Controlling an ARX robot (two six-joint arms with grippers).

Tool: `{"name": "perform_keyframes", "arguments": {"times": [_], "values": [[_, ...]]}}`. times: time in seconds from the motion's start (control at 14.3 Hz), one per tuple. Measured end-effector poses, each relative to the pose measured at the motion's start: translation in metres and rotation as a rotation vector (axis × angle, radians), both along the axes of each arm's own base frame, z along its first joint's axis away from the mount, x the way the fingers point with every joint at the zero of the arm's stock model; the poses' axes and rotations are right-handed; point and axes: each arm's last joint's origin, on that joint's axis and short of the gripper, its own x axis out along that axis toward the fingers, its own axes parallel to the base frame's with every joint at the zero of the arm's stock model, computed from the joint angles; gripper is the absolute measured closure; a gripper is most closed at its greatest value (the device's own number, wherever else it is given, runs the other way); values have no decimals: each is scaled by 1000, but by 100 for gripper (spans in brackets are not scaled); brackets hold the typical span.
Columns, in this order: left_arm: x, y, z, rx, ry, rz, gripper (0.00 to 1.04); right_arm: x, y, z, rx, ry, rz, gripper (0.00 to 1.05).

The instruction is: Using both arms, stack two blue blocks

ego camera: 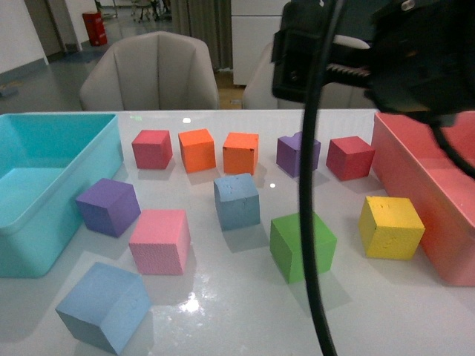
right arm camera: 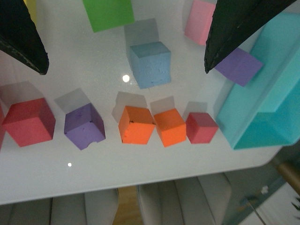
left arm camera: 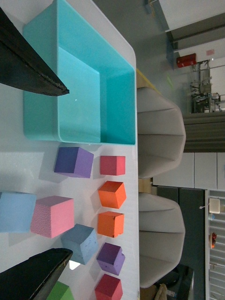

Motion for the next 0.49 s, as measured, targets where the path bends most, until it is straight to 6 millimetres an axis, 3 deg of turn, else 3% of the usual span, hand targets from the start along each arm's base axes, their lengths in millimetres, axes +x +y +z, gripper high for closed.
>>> {"name": "perform_keyframes", "arguments": {"times": [0.28, 0.35, 0.42, 0.49], "values": [[0, 0, 0, 0, 0, 0, 7, -94, -43, -4, 23, -76, -115, 6], [0, 0, 0, 0, 0, 0, 7, -108, -56, 3, 36, -239, -215, 13], [0, 0, 0, 0, 0, 0, 7, -129, -79, 0, -59, -340, -277, 28], [0, 0, 0, 0, 0, 0, 7, -150, -101, -21, -165, -310, -278, 43]]}}
